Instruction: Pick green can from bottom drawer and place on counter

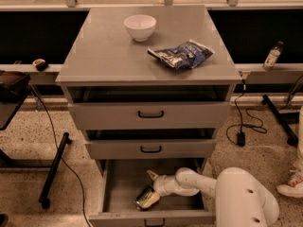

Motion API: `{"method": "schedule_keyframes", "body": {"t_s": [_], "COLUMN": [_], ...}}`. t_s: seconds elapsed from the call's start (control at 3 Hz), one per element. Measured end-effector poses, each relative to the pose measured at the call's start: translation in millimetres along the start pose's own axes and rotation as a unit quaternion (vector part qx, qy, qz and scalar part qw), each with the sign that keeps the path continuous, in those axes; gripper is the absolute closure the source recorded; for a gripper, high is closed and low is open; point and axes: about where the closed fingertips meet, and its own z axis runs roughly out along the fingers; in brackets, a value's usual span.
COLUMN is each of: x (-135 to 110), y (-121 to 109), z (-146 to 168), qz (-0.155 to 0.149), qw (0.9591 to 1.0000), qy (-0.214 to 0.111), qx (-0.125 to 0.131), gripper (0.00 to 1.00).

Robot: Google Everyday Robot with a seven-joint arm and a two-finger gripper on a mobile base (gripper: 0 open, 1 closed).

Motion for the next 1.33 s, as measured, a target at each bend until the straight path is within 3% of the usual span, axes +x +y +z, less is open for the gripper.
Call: {"method": "schedule_keyframes", "body": {"t_s": [0.33, 1.0, 1.33], "x": [-1, 17, 23], "y": [3, 9, 10], "z": [12, 28, 32], "qz": [-0.019, -0.007, -0.005], "qw": [0.9996, 0.9946, 0.9921], "qy": [0.019, 0.095, 0.115], "qx": [-0.014, -0.041, -0.051], "gripper": [0.00, 0.03, 0.19]}}
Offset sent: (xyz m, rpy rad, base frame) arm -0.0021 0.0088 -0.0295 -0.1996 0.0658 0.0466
